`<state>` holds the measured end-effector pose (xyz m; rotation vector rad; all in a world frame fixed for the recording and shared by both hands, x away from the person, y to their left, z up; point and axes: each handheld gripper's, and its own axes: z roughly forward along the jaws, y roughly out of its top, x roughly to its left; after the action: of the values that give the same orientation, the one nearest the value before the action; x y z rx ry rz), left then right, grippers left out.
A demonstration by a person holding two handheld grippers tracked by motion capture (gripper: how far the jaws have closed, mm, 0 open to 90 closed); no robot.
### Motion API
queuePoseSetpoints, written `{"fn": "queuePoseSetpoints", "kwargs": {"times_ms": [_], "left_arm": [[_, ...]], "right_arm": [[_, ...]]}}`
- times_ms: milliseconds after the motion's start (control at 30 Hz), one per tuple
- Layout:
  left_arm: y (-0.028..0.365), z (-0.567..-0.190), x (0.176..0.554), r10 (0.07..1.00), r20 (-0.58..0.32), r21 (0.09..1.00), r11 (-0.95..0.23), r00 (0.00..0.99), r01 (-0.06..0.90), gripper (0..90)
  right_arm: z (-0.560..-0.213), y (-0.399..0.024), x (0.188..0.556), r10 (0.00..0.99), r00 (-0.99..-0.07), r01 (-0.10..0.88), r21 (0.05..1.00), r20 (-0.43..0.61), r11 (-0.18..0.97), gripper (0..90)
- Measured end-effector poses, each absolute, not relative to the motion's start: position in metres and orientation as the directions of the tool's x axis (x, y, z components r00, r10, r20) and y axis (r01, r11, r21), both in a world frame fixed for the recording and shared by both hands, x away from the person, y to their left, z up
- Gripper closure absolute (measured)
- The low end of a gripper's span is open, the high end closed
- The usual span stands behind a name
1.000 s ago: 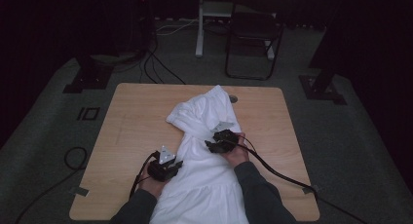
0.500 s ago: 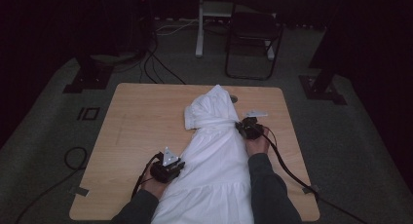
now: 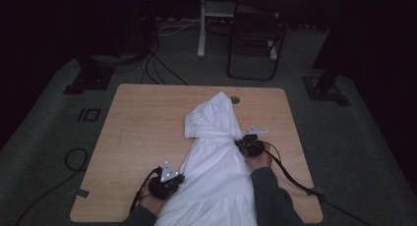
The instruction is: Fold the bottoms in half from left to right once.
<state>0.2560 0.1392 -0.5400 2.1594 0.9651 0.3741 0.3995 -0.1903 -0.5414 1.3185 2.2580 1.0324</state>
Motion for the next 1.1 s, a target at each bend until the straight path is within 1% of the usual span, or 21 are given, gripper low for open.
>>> {"fn": "queuePoseSetpoints", "kwargs": {"times_ms": [133,167,233,267,300,367,467,633,700,767,933,967,1033,1067,1100], "left_arm": [[0.142,-0.537,0.241,0.713,-0.031,0.704,-0.482,0.700,0.522,86.0],[0.143,-0.535,0.241,0.709,-0.031,0.706,-0.484,0.705,0.518,82.7],[0.148,-0.529,0.245,0.713,-0.025,0.730,-0.466,0.701,0.500,68.8],[0.151,-0.524,0.250,0.724,-0.019,0.742,-0.453,0.690,0.495,65.8],[0.154,-0.518,0.256,0.737,-0.015,0.756,-0.434,0.676,0.490,62.2],[0.158,-0.506,0.271,0.755,-0.009,0.790,-0.396,0.655,0.467,58.2],[0.158,-0.499,0.306,0.787,-0.002,0.791,-0.376,0.617,0.482,50.7],[0.147,-0.512,0.362,0.819,0.020,0.755,-0.388,0.574,0.528,40.5],[0.142,-0.522,0.377,0.822,0.015,0.734,-0.396,0.569,0.553,38.2],[0.137,-0.530,0.384,0.825,0.017,0.720,-0.402,0.564,0.566,35.7],[0.128,-0.541,0.394,0.825,0.040,0.709,-0.421,0.564,0.566,34.6],[0.126,-0.539,0.396,0.830,0.055,0.706,-0.425,0.554,0.566,36.8],[0.123,-0.536,0.403,0.839,0.085,0.692,-0.438,0.538,0.573,52.7],[0.122,-0.535,0.406,0.844,0.084,0.688,-0.434,0.530,0.581,55.5],[0.121,-0.533,0.409,0.847,0.080,0.691,-0.427,0.526,0.583,62.7]], "right_arm": [[-0.541,-0.185,0.380,0.820,-0.567,0.595,0.723,0.069,0.350,86.0],[-0.541,-0.183,0.376,0.815,-0.576,0.591,0.723,0.067,0.358,85.9],[-0.541,-0.182,0.373,0.810,-0.584,0.586,0.722,0.061,0.368,85.8],[-0.541,-0.182,0.373,0.811,-0.582,0.588,0.722,0.063,0.366,85.7],[-0.541,-0.182,0.373,0.811,-0.581,0.592,0.720,0.070,0.362,85.7],[-0.540,-0.183,0.375,0.811,-0.580,0.598,0.717,0.079,0.358,85.5],[-0.540,-0.183,0.375,0.810,-0.579,0.606,0.713,0.090,0.354,84.2],[-0.539,-0.184,0.377,0.805,-0.583,0.613,0.710,0.109,0.347,74.1],[-0.539,-0.183,0.377,0.803,-0.586,0.610,0.709,0.105,0.353,72.2],[-0.539,-0.183,0.377,0.803,-0.587,0.611,0.708,0.103,0.355,70.5],[-0.539,-0.183,0.378,0.803,-0.587,0.612,0.708,0.107,0.352,65.4],[-0.539,-0.183,0.379,0.803,-0.586,0.611,0.708,0.105,0.354,63.5],[-0.539,-0.183,0.380,0.804,-0.584,0.615,0.708,0.113,0.347,60.5],[-0.539,-0.183,0.380,0.803,-0.584,0.617,0.707,0.116,0.346,57.7],[-0.538,-0.184,0.381,0.807,-0.579,0.618,0.708,0.114,0.343,54.0]]}}
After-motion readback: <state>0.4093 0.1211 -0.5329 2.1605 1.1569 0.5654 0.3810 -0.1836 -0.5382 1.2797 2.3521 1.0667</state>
